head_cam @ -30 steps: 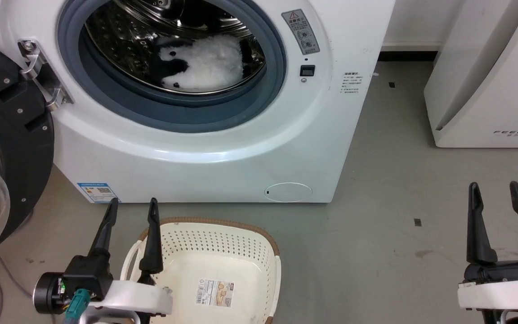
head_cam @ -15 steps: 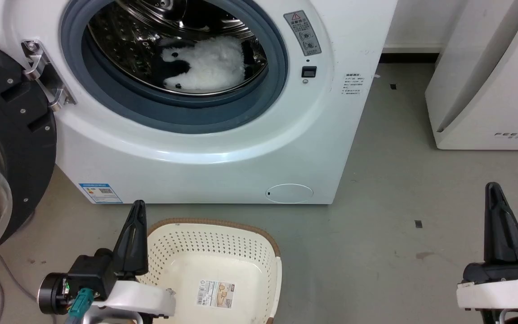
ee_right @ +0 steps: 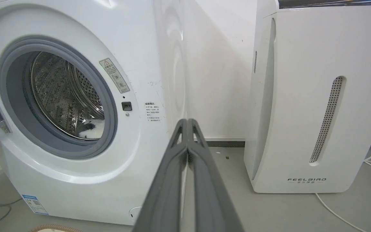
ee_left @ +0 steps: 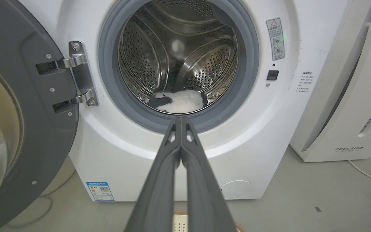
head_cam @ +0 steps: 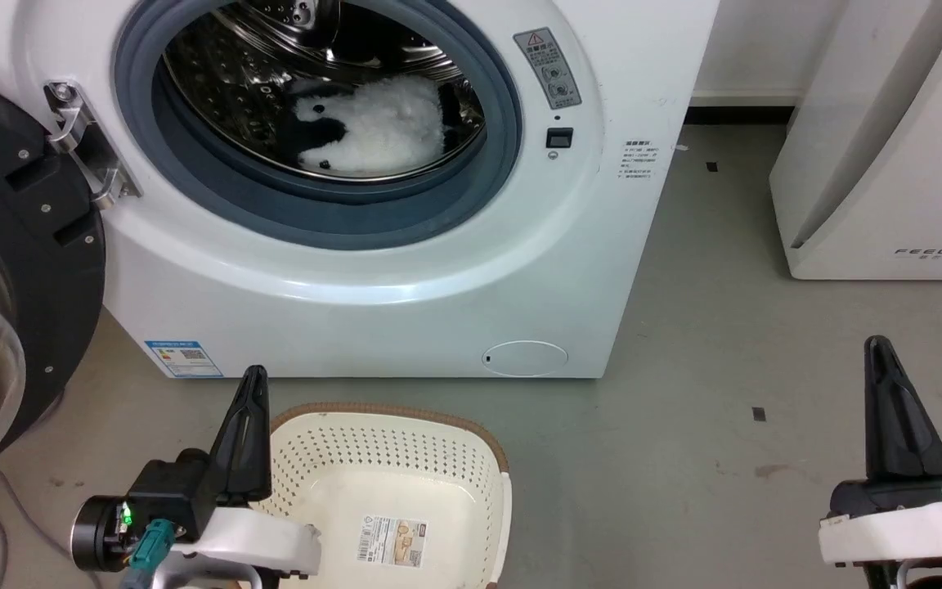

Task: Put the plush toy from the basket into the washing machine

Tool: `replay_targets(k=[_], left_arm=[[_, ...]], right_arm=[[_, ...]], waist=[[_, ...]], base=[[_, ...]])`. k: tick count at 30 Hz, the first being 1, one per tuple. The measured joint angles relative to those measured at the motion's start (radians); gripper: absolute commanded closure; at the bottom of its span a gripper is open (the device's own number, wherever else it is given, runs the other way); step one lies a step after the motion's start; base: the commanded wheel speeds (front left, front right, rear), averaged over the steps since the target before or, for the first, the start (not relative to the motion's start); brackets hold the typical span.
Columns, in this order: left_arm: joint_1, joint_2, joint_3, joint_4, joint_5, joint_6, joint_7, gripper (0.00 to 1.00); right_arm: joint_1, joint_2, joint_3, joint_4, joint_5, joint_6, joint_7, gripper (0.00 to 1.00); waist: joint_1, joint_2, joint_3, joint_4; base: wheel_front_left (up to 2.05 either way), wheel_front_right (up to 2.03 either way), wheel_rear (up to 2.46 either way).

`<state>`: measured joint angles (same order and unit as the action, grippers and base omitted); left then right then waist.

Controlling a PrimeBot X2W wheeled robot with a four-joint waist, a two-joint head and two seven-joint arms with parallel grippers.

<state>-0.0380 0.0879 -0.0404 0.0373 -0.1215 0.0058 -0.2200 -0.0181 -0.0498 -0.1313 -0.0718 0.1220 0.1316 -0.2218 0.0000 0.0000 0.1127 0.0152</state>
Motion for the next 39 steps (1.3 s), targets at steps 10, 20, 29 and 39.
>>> replay_targets(k=[10,20,29,39], left_arm=[[0.0,-0.003,0.004,-0.002,0.01,0.0,0.018,1.0],[0.0,-0.007,0.008,-0.004,0.021,0.0,0.04,1.0],[0.0,-0.009,0.012,-0.007,0.031,0.0,0.059,1.0],[0.003,-0.012,0.014,-0.011,0.04,0.0,0.079,1.0]], right_arm=[[0.0,0.0,0.012,0.006,-0.013,0.0,0.019,1.0],[0.0,0.0,0.023,0.012,-0.026,0.0,0.042,1.0],[0.0,0.0,0.035,0.018,-0.035,0.0,0.059,1.0],[0.0,0.0,0.046,0.025,-0.043,0.0,0.079,1.0]], waist=[[0.0,0.0,-0.01,-0.001],[0.0,0.0,-0.021,-0.003],[0.0,0.0,-0.03,-0.004],[0.0,0.0,-0.041,-0.005]], base=[[0.0,0.0,0.0],[0.0,0.0,0.0],[0.0,0.0,0.0],[0.0,0.0,0.0]])
